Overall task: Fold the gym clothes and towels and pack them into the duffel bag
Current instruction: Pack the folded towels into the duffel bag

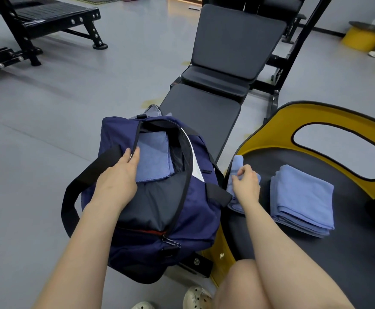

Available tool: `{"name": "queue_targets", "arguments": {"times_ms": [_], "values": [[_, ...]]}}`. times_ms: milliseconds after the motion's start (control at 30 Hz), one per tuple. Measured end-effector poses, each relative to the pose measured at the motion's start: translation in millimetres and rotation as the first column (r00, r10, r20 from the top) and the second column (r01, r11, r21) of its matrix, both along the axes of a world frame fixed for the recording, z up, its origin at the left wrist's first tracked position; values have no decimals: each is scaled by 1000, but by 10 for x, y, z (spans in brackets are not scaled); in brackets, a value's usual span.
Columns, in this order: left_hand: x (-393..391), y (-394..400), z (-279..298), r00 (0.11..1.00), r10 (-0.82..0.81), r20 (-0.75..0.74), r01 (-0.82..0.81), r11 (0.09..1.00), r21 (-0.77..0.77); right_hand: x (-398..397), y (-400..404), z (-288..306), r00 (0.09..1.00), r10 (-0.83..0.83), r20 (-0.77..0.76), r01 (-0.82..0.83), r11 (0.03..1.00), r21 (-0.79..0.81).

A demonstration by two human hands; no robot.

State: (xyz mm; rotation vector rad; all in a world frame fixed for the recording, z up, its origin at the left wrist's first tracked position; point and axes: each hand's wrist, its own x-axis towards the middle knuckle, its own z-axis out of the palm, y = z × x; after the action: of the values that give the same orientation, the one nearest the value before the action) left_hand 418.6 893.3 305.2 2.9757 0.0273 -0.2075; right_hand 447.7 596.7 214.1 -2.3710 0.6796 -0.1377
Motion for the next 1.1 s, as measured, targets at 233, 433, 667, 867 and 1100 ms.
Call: {"name": "queue_targets", "arguments": {"times_ms": [233, 433, 667, 867, 1100], "values": [[-2, 20, -6, 1000, -3, 6, 3, 1000, -13, -55, -55, -36, 965, -258, -37, 256, 915, 312], [-2, 25, -7, 1000, -5, 13, 5, 1000, -16, -78, -139, -105, 923, -244, -297, 289, 950, 118], [3, 18, -1, 1000, -3, 10, 3, 1000, -9, -42, -144, -81, 896, -255, -364, 350, 909, 225], [11, 26, -10, 1000, -4, 15, 5, 1000, -22, -39, -150, -18, 893, -200, -404, 354, 865, 355], [24, 53, -28, 1000, -11, 16, 12, 1000, -27, -27, -84, 98, 886, -218, -408, 384, 838, 386]]}}
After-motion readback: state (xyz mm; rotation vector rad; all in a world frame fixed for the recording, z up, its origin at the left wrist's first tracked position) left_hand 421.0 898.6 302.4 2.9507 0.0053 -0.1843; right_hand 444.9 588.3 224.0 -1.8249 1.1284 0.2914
